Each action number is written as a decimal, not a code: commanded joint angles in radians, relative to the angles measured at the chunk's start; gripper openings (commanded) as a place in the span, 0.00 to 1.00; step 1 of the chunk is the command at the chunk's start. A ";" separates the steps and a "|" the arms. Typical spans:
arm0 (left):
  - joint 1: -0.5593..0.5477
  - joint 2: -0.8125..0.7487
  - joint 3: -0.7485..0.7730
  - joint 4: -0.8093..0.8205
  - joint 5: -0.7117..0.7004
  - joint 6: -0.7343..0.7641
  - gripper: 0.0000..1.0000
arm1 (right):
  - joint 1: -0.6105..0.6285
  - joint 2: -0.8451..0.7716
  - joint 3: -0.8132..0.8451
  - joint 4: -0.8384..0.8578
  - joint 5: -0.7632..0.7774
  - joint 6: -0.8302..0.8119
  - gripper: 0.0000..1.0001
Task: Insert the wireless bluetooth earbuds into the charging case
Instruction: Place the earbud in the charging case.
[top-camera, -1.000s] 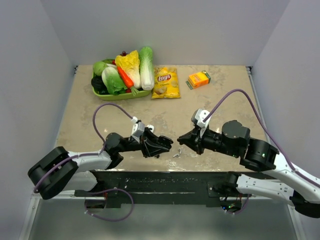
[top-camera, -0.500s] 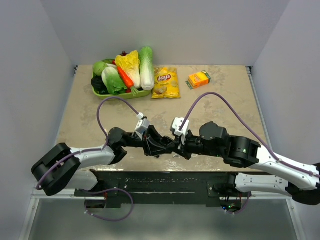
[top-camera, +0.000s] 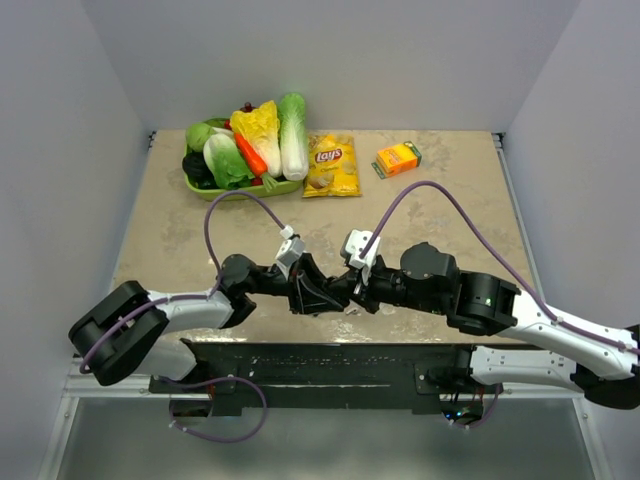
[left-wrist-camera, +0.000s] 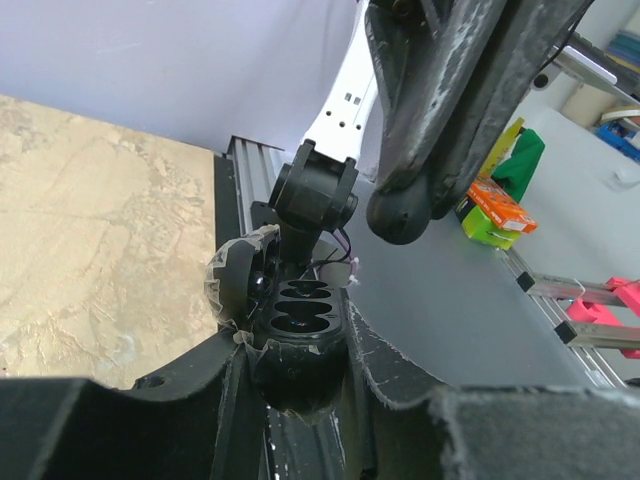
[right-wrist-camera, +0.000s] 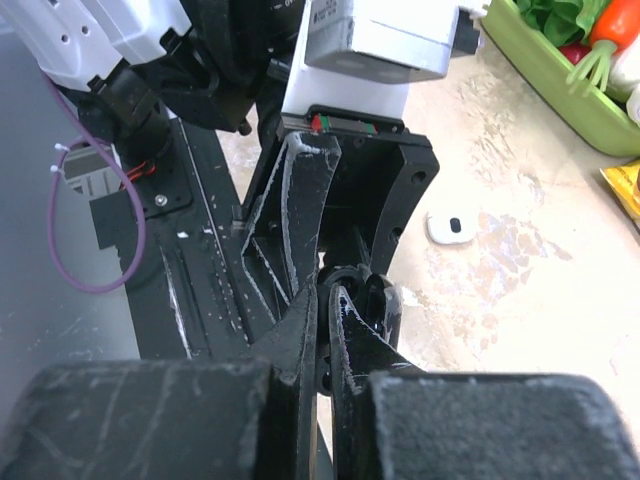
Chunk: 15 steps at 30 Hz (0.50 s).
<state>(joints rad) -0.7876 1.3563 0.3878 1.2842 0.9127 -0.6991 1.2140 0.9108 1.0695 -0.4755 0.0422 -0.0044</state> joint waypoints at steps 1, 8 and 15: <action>0.004 0.006 -0.004 0.289 0.014 -0.039 0.00 | 0.005 0.005 0.012 0.061 0.025 -0.017 0.00; 0.001 0.024 -0.024 0.403 0.017 -0.073 0.00 | 0.005 0.026 0.000 0.072 0.025 -0.012 0.00; -0.016 -0.009 -0.070 0.475 -0.023 -0.001 0.00 | 0.005 0.031 -0.002 0.080 0.022 -0.006 0.00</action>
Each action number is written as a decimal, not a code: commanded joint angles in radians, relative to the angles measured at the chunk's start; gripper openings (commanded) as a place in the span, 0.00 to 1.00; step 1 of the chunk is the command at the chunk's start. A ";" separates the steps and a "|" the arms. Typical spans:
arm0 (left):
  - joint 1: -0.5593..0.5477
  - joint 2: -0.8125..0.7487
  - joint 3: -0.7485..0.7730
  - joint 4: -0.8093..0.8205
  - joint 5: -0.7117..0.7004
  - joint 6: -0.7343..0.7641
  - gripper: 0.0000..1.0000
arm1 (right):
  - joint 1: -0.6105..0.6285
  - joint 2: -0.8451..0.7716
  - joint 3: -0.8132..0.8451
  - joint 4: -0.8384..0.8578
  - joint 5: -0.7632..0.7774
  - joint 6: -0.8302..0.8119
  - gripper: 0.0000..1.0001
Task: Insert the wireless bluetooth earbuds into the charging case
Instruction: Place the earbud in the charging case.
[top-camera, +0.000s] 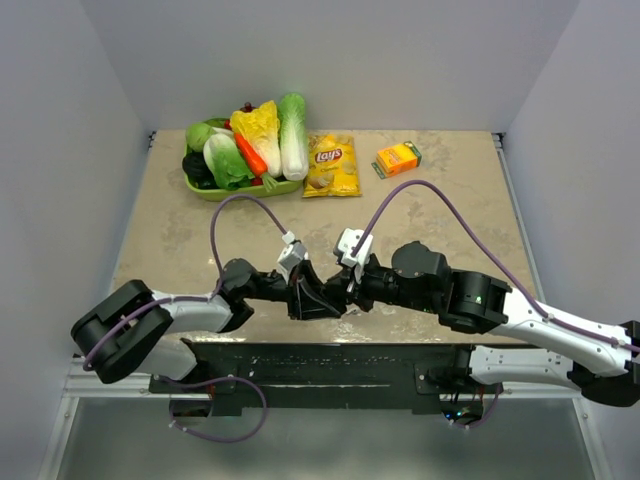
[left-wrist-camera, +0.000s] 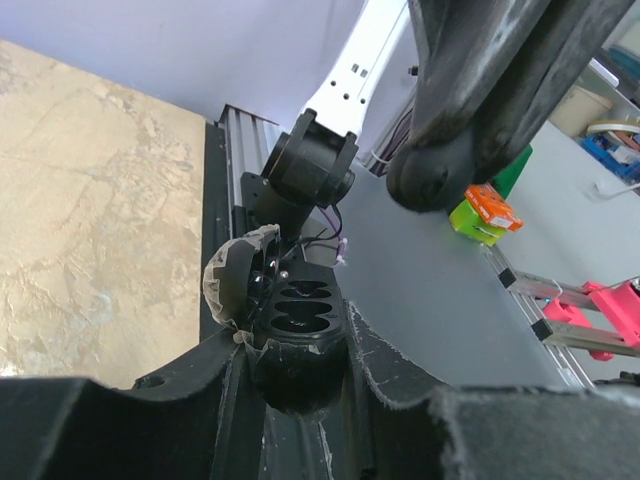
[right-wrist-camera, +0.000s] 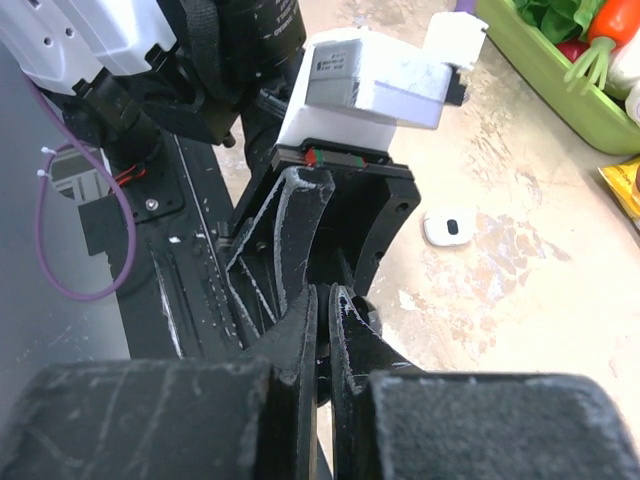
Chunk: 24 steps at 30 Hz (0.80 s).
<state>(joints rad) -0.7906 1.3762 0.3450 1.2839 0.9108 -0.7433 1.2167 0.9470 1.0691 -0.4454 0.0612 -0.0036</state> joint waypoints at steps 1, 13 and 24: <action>-0.015 -0.038 -0.041 0.468 -0.041 0.085 0.00 | 0.004 -0.005 -0.001 0.050 0.003 -0.006 0.00; -0.018 -0.089 0.006 0.330 -0.062 0.211 0.00 | 0.004 -0.024 0.006 0.043 -0.006 -0.004 0.00; -0.025 -0.089 -0.064 0.409 -0.096 0.202 0.00 | 0.004 -0.031 0.015 0.039 -0.012 -0.004 0.00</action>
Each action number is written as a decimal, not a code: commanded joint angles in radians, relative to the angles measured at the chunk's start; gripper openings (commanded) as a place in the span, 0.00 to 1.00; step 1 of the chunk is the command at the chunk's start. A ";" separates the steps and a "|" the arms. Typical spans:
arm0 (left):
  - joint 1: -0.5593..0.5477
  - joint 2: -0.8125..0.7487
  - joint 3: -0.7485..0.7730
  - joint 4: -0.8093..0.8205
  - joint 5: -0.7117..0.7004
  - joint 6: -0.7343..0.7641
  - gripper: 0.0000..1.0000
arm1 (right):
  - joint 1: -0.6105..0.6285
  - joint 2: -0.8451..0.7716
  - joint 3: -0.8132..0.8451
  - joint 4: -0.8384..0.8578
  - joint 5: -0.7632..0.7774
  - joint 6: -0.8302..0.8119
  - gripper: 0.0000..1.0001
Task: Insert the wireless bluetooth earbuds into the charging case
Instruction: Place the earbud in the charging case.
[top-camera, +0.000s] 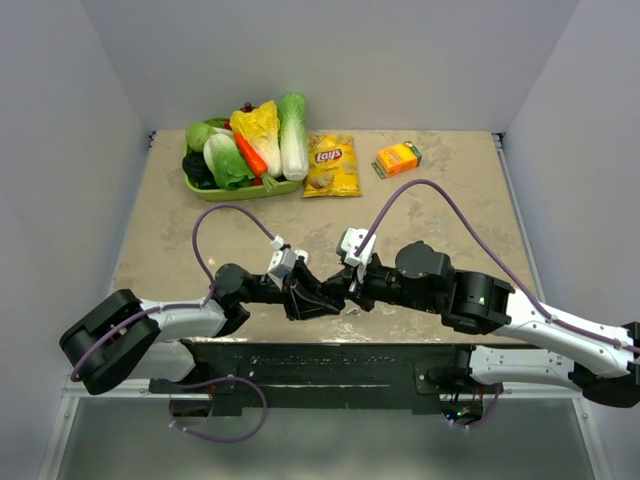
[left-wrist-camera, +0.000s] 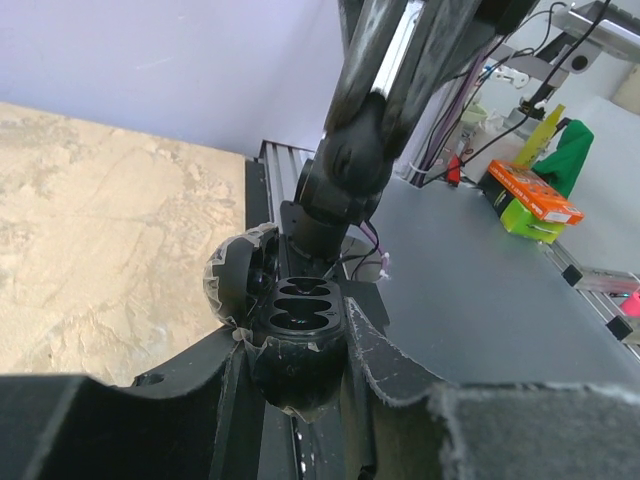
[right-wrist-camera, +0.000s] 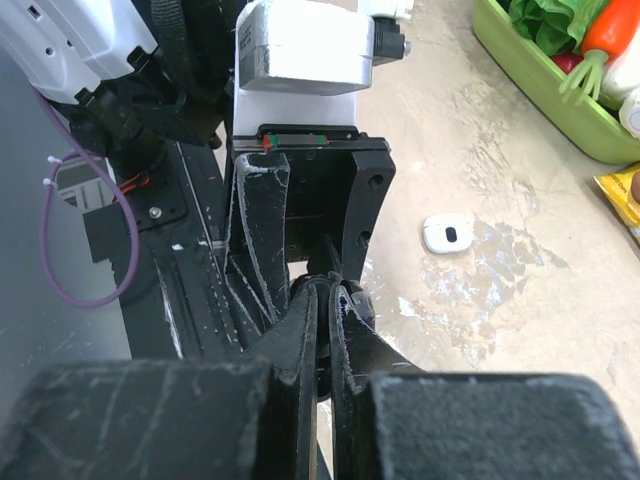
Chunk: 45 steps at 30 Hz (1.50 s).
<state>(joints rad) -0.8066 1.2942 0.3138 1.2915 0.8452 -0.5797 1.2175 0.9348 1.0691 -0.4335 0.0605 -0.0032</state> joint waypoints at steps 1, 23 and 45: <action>-0.009 -0.007 -0.047 0.408 -0.040 0.037 0.00 | 0.004 -0.018 0.015 0.027 -0.013 -0.004 0.00; -0.034 -0.067 -0.153 0.460 -0.120 0.069 0.00 | 0.004 -0.017 0.026 0.032 -0.042 -0.011 0.00; -0.034 -0.035 -0.146 0.589 -0.092 0.106 0.00 | 0.016 0.018 0.063 0.015 -0.090 -0.009 0.00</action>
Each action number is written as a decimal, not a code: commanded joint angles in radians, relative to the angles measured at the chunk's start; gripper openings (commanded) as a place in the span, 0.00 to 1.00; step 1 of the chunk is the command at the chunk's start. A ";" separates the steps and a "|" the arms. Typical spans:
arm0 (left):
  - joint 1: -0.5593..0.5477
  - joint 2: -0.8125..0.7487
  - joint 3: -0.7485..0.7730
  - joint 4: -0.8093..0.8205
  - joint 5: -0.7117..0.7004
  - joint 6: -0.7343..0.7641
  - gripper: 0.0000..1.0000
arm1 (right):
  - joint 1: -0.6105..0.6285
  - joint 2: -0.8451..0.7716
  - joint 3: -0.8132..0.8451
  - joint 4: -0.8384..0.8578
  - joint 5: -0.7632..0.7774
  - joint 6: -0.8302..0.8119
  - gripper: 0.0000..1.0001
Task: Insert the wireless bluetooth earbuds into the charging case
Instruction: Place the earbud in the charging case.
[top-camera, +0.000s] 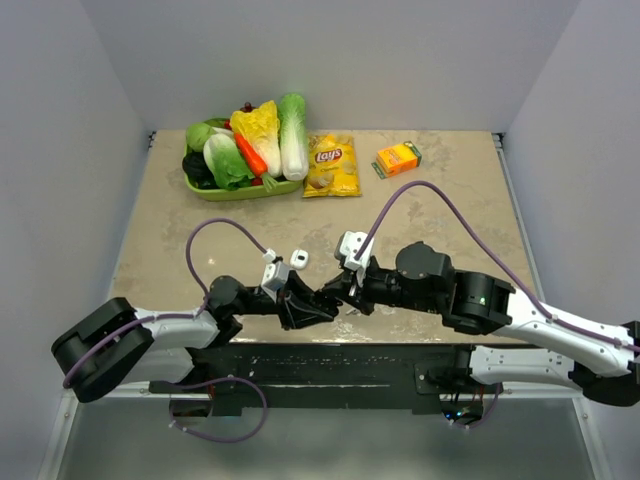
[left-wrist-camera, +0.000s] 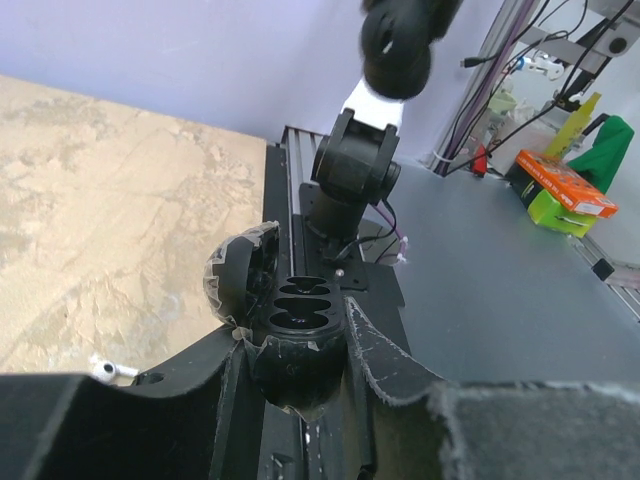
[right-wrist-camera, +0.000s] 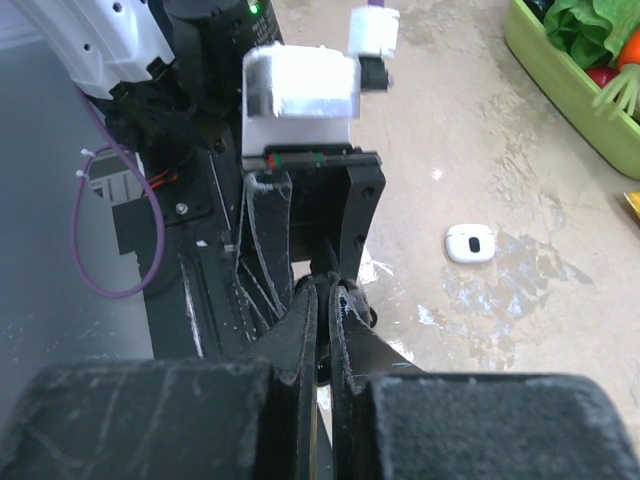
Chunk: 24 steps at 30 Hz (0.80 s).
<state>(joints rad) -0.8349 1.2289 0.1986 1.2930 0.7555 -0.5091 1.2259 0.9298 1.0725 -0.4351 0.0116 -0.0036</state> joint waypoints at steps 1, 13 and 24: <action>-0.006 0.037 -0.036 0.603 -0.005 0.034 0.00 | 0.009 0.032 0.067 0.010 -0.044 -0.009 0.00; -0.006 0.053 0.036 0.586 0.004 0.035 0.00 | 0.011 0.029 0.041 0.041 -0.013 -0.004 0.00; -0.003 -0.011 0.281 0.189 0.065 0.190 0.00 | 0.011 -0.023 0.136 0.035 0.036 -0.024 0.00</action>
<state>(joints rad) -0.8391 1.2499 0.3832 1.2762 0.7780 -0.4324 1.2304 0.9539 1.1416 -0.4438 0.0177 -0.0086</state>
